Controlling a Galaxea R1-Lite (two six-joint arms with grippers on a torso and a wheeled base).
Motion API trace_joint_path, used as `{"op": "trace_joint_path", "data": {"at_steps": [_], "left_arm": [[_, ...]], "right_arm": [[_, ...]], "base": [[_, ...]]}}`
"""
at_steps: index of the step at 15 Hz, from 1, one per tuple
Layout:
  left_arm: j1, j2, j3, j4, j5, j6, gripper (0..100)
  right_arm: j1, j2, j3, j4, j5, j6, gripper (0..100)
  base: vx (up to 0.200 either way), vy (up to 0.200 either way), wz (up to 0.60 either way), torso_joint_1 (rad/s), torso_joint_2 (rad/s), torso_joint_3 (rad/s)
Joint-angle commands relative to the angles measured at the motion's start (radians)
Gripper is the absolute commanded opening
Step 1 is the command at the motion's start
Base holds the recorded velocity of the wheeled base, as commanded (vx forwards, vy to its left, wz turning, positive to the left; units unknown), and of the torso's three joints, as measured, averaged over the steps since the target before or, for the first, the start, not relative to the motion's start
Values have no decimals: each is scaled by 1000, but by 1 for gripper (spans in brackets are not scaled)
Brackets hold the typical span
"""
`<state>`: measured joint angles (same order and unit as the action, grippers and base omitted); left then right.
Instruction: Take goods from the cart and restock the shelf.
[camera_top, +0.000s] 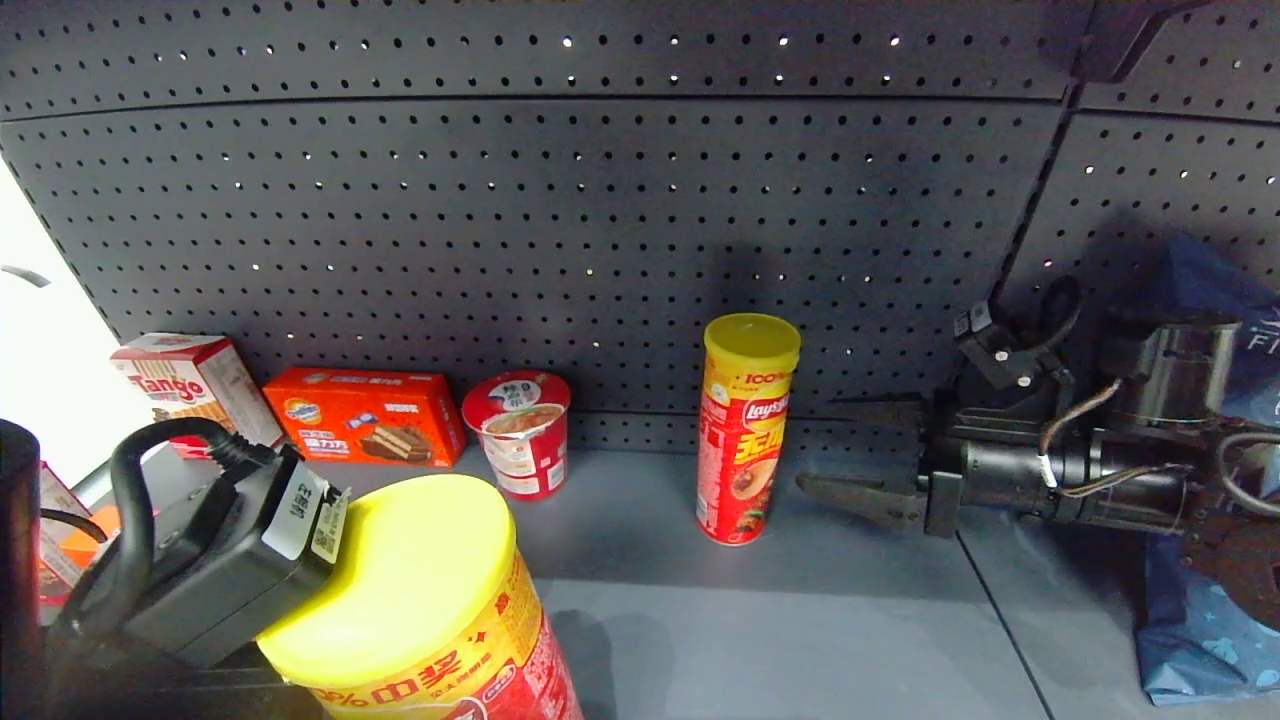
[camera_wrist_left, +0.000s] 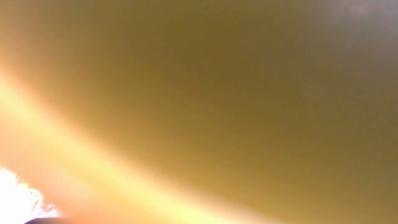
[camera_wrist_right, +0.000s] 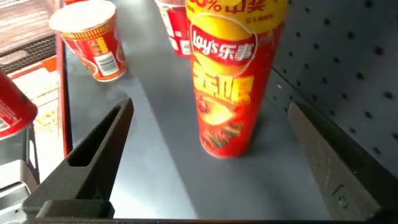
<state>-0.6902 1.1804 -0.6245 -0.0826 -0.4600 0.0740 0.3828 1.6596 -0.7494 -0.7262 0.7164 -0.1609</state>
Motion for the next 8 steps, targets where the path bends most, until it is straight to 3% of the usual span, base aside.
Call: {"op": "trace_joint_path", "data": {"at_steps": [1, 8], "left_arm": [[0, 1, 2, 0, 0, 0, 0], [3, -1, 0, 0, 0, -3, 0]], "right_arm": [[1, 72, -36, -9, 11, 0, 100], [2, 198, -97, -45, 55, -2, 100]], "base": [[0, 0, 0, 0, 0, 0], [0, 0, 0, 0, 0, 0]]}}
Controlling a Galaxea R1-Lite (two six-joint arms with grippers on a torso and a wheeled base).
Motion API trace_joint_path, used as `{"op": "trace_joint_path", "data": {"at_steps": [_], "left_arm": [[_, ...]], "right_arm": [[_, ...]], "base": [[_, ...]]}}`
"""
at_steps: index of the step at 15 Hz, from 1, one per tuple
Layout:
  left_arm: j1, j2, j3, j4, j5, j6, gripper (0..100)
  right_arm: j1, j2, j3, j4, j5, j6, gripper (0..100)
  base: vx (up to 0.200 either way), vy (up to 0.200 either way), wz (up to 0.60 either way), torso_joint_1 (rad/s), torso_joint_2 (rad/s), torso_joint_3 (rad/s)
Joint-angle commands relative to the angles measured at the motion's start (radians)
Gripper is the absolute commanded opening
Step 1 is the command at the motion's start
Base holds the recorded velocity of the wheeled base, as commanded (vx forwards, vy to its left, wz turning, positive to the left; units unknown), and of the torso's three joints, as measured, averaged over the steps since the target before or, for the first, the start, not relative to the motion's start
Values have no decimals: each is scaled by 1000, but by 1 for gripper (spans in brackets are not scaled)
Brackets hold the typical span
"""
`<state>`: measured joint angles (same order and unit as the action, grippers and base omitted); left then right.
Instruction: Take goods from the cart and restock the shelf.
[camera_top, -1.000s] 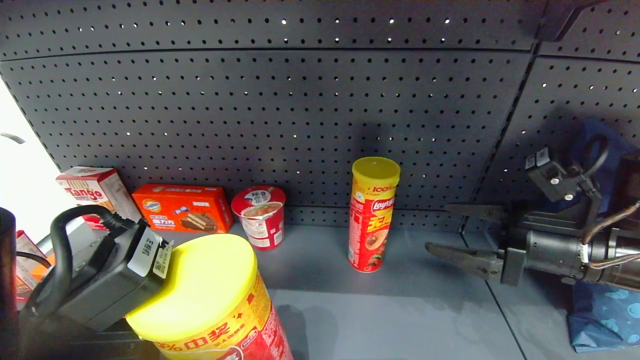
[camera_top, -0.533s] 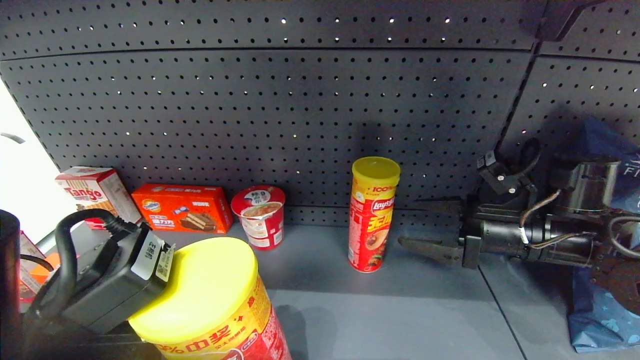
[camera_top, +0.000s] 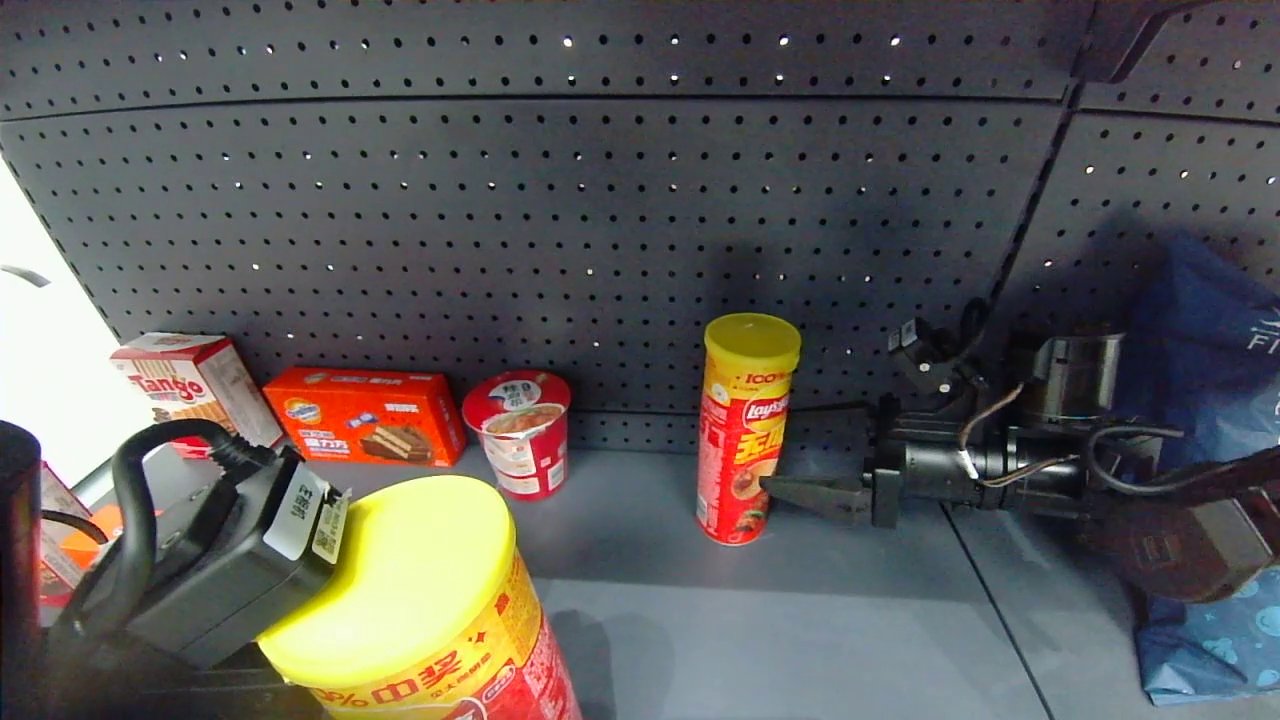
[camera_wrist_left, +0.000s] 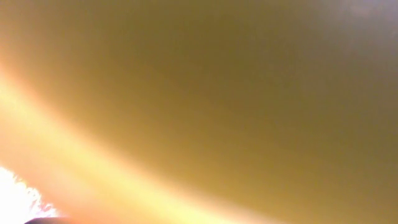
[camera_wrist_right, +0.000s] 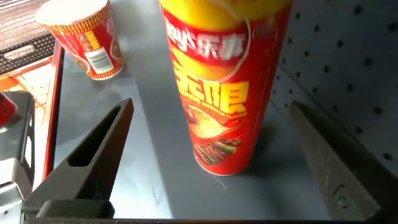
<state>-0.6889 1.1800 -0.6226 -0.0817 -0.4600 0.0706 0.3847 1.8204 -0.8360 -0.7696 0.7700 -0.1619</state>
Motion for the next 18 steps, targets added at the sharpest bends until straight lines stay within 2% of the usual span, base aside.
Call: {"op": "trace_joint_path", "data": {"at_steps": [1, 11, 13, 18], "left_arm": [[2, 0, 0, -1, 0, 0, 0], [6, -2, 6, 0, 3, -3, 0], [26, -2, 10, 0, 3, -2, 0], [34, -2, 24, 0, 1, -2, 0]], "right_arm": [[2, 46, -15, -10, 3, -1, 100], [8, 217, -127, -51, 34, -1, 100], [10, 241, -153, -51, 34, -1, 100], [28, 269, -181, -54, 34, -1, 100]], "base": [[0, 0, 0, 0, 0, 0], [0, 0, 0, 0, 0, 0], [0, 0, 0, 0, 0, 0], [0, 0, 0, 0, 0, 0]]}}
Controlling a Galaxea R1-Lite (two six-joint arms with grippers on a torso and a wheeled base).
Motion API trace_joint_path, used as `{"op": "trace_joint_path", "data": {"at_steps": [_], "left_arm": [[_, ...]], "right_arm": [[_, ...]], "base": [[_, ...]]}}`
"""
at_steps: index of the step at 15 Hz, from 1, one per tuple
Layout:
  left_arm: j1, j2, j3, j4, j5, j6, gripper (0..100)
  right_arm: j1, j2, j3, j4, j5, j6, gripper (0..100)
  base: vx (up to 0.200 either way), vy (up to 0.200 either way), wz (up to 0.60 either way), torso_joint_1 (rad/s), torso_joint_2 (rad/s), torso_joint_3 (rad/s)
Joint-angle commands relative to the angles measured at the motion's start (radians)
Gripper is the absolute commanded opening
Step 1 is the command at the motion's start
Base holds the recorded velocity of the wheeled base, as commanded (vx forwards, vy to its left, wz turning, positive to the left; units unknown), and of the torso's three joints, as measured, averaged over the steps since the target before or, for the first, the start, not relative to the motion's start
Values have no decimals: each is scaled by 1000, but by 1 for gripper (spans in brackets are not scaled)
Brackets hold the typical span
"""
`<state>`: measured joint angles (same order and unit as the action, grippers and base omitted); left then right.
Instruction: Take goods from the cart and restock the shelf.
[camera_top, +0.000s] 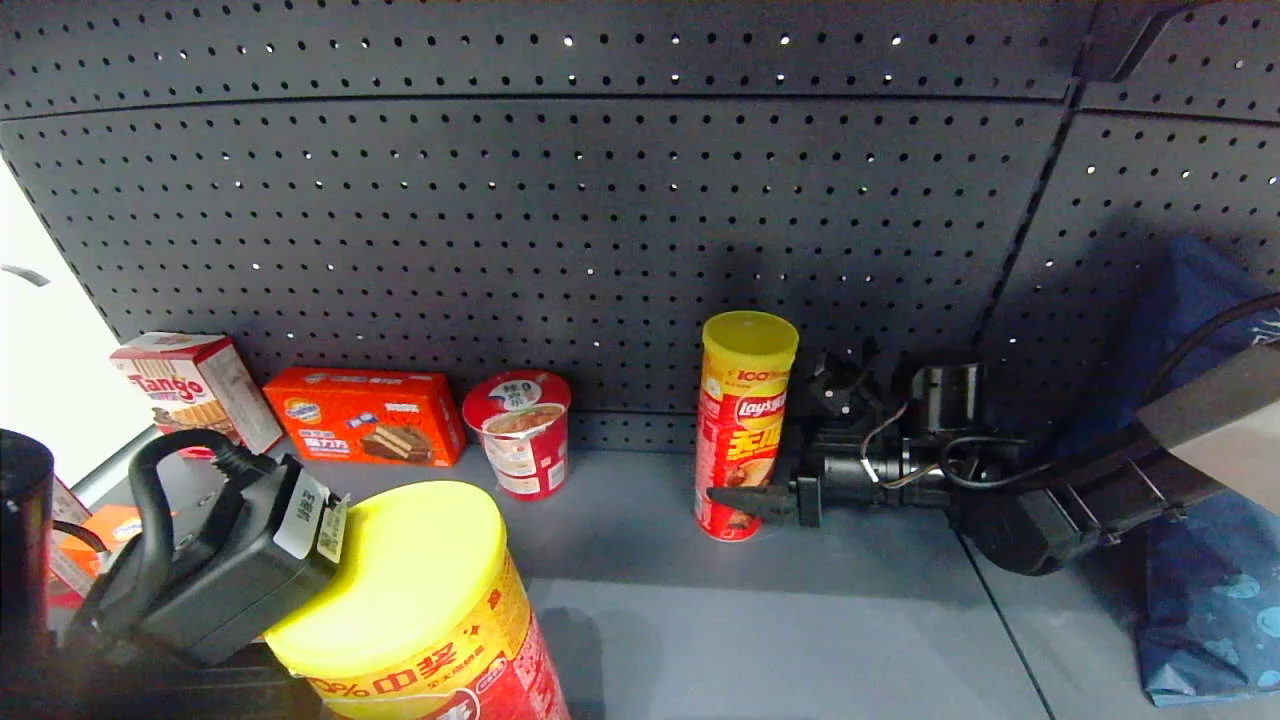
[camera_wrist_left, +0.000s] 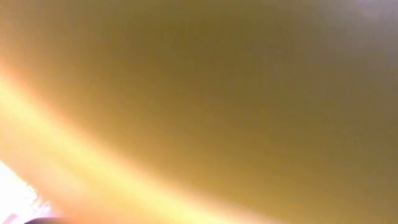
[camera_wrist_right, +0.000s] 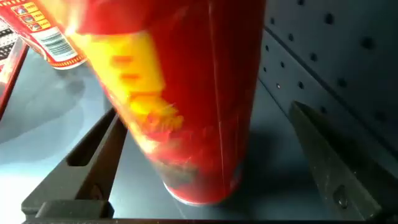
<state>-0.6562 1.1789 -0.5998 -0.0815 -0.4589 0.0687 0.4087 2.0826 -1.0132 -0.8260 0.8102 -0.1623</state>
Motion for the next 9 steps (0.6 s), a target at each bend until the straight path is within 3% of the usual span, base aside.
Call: {"op": "trace_joint_path", "data": {"at_steps": [1, 9], "left_arm": [[1, -2, 8, 0, 0, 0, 0], [7, -2, 11, 0, 0, 0, 0]], "right_arm": [[7, 7, -4, -9, 12, 0, 0], [42, -102, 73, -13, -43, 1, 0]], "base": [[0, 0, 0, 0, 0, 0], [0, 0, 0, 0, 0, 0]]}}
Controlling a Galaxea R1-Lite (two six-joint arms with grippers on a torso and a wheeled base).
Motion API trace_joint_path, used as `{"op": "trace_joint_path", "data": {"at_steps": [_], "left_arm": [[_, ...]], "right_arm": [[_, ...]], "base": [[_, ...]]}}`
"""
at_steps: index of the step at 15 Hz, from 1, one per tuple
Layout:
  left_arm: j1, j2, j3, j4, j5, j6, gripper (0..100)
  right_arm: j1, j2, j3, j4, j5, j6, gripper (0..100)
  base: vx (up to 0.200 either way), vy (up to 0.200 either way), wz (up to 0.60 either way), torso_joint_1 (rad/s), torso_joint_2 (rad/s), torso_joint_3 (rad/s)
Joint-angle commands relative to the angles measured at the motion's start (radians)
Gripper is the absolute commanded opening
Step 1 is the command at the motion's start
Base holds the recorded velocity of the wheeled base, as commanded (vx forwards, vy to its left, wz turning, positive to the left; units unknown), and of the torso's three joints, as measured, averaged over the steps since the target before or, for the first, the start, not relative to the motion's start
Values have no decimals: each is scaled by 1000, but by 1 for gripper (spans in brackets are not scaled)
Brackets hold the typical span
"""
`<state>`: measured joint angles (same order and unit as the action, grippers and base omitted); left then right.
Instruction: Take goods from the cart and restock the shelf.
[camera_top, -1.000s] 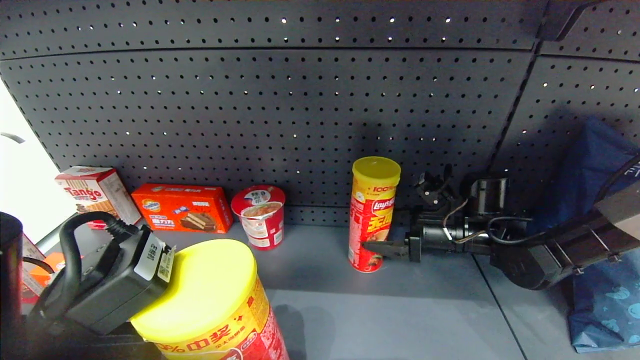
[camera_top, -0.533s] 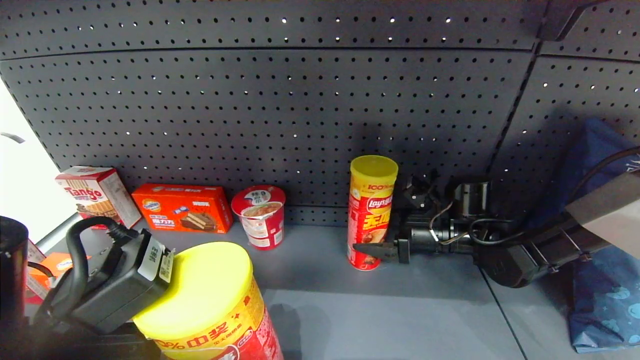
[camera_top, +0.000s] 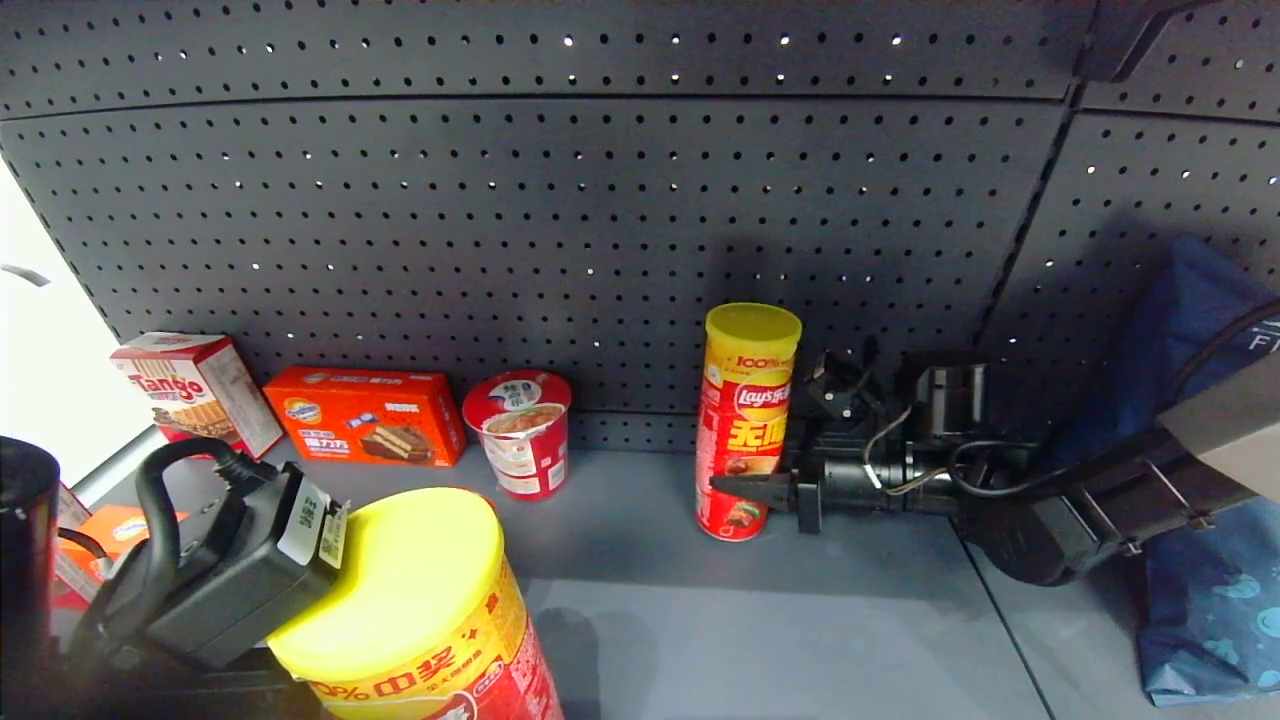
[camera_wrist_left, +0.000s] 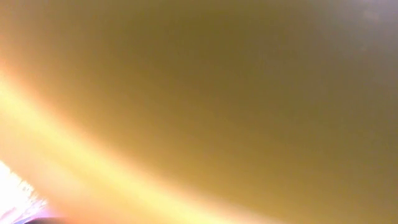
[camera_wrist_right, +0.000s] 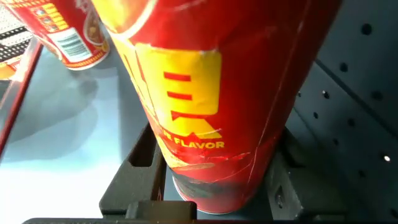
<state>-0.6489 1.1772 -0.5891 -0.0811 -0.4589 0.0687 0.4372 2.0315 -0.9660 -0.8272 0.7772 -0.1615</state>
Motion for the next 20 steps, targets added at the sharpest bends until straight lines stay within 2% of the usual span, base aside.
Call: {"op": "trace_joint_path", "data": {"at_steps": [1, 5, 9, 14, 17, 20], "left_arm": [[0, -1, 0, 0, 0, 0, 0], [0, -14, 17, 0, 3, 5, 0], [-1, -14, -3, -2, 16, 6, 0], [-1, -13, -14, -2, 43, 5, 0], [-11, -8, -34, -2, 49, 5, 0], [-17, -5, -40, 0, 75, 5, 0]], "right_arm": [[20, -70, 56, -23, -33, 0, 0], [69, -192, 239, -87, -95, 3, 0], [110, -298, 335, -92, -170, 8, 0], [146, -432, 513, -104, -193, 10, 0], [176, -458, 633, -222, -194, 45, 0], [175, -447, 698, -313, -196, 76, 0]], "base": [[0, 0, 0, 0, 0, 0], [0, 0, 0, 0, 0, 0], [0, 0, 0, 0, 0, 0], [0, 0, 0, 0, 0, 0], [0, 0, 0, 0, 0, 0], [0, 0, 0, 0, 0, 0]]}}
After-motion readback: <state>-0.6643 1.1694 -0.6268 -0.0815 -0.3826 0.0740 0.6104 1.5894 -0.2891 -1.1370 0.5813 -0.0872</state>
